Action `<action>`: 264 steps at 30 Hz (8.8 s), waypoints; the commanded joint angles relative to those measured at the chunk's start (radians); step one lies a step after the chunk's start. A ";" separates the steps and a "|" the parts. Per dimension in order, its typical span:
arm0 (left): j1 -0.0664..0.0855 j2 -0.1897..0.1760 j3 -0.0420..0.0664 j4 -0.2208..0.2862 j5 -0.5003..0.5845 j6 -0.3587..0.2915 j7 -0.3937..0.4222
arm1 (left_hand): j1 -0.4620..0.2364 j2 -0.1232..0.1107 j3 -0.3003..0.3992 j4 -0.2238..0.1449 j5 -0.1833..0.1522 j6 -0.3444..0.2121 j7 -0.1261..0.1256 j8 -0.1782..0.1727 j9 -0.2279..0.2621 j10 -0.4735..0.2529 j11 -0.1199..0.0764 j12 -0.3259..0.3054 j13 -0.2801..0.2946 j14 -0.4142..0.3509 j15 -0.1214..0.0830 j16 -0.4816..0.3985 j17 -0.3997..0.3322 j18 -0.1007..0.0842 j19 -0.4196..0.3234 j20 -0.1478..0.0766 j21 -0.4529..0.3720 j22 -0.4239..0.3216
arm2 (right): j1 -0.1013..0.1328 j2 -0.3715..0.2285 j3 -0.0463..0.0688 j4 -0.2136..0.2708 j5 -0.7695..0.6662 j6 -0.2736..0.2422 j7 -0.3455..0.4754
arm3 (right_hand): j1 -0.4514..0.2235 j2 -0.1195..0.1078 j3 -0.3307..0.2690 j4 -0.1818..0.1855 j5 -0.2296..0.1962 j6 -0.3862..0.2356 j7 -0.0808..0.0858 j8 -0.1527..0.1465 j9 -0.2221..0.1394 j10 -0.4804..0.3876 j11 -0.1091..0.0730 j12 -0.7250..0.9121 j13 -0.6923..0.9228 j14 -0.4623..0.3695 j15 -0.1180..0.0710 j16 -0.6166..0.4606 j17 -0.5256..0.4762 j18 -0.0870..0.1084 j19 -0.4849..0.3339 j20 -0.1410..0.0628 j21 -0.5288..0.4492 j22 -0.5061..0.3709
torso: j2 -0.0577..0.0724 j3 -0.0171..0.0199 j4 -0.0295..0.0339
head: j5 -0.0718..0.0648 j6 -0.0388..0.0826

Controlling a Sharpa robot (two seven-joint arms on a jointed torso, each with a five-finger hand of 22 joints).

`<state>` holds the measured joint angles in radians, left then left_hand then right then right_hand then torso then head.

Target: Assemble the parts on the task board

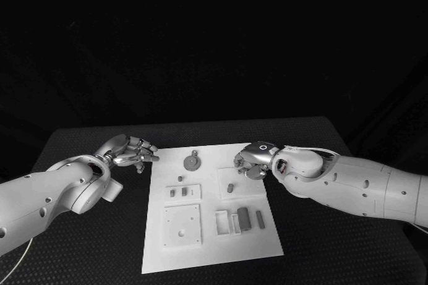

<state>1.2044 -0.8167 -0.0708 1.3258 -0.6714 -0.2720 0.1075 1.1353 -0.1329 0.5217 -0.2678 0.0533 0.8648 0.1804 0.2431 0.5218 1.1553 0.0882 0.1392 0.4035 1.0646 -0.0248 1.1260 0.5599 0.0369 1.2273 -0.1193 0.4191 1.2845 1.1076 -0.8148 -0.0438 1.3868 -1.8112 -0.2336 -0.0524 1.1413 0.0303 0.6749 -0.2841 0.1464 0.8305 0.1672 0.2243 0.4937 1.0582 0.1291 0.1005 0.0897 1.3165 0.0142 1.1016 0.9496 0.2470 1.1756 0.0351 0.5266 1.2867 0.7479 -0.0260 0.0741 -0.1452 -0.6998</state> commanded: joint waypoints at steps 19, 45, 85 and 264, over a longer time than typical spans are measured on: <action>0.001 0.001 0.001 -0.010 0.010 0.004 0.008 | -0.011 0.001 -0.010 0.000 -0.004 -0.007 0.006 0.001 -0.003 -0.011 0.001 0.007 0.002 -0.002 0.003 -0.006 -0.001 0.076 0.000 0.000 -0.008 -0.002 | -0.015 0.002 -0.011 0.001 -0.047 -0.012 -0.005 | 0.049 -0.187 -0.011 0.020 0.004 -0.012 0.001 0.011 -0.008 0.007 0.010 -0.029 -0.019 -0.005 0.011 0.043 -0.008 0.015 0.037 0.003 -0.038 -0.015 | 0.000 0.0000 0.0002 | 0.000 -0.001; 0.001 0.006 0.001 -0.015 0.009 0.014 -0.002 | -0.019 0.004 -0.015 0.003 -0.004 -0.015 0.008 0.000 -0.005 -0.016 0.002 0.009 0.002 -0.001 0.004 -0.006 0.000 0.076 0.003 0.001 -0.012 -0.003 | -0.026 0.034 -0.014 -0.025 -0.108 -0.002 -0.033 | 0.040 -0.163 -0.022 0.069 0.004 0.114 -0.018 0.078 0.001 0.185 -0.042 0.019 0.015 0.000 -0.039 0.096 -0.017 0.015 0.062 -0.013 -0.033 0.026 | 0.000 -0.0001 -0.0002 | 0.002 -0.006; 0.001 0.003 0.001 -0.018 -0.005 0.021 -0.011 | -0.022 0.004 -0.019 0.002 -0.004 -0.020 0.010 0.000 -0.006 -0.023 0.004 0.009 0.003 -0.002 0.006 -0.007 0.000 0.077 0.004 0.002 -0.017 -0.004 | -0.028 0.034 -0.019 -0.031 -0.169 0.028 -0.067 | 0.046 -0.163 -0.021 0.063 0.004 0.133 -0.025 0.083 0.003 0.211 -0.051 0.011 0.042 -0.001 -0.048 0.107 -0.027 0.015 0.067 -0.015 -0.034 0.041 | 0.000 -0.0007 0.0010 | -0.004 -0.013; 0.001 0.039 0.000 -0.054 -0.014 0.017 -0.015 | -0.022 0.009 -0.023 -0.003 -0.004 -0.024 0.011 0.007 -0.007 -0.033 0.005 0.018 0.006 0.000 0.007 -0.007 0.003 0.079 0.010 0.003 -0.026 0.000 | -0.075 0.264 -0.095 0.099 -0.091 0.094 -0.038 | 0.033 -0.092 -0.019 -0.003 0.004 0.206 -0.056 0.110 0.051 0.296 -0.089 0.013 0.144 -0.009 -0.085 0.121 -0.049 0.015 0.063 -0.020 -0.008 0.044 | -0.005 -0.0050 -0.0010 | 0.239 -0.081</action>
<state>1.2047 -0.7778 -0.0711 1.2681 -0.6847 -0.2610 0.0884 1.1203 -0.1257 0.5034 -0.2713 0.0533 0.8412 0.1852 0.2468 0.5163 1.1361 0.0879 0.1539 0.4081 1.0574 -0.0172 1.1230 0.5617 0.0368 1.2328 -0.1139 0.3958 1.2831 1.0449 -0.5531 -0.1288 1.4929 -1.8897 -0.1819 -0.0927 1.1736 -0.0710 0.6542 -0.2860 0.1461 1.0324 0.1081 0.3339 0.5435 1.3563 0.0373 0.1192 0.2349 1.3092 -0.0668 1.2195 0.9013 0.2395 1.2421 0.0179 0.5129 1.3081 0.7430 -0.0306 0.0727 0.0946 -0.7813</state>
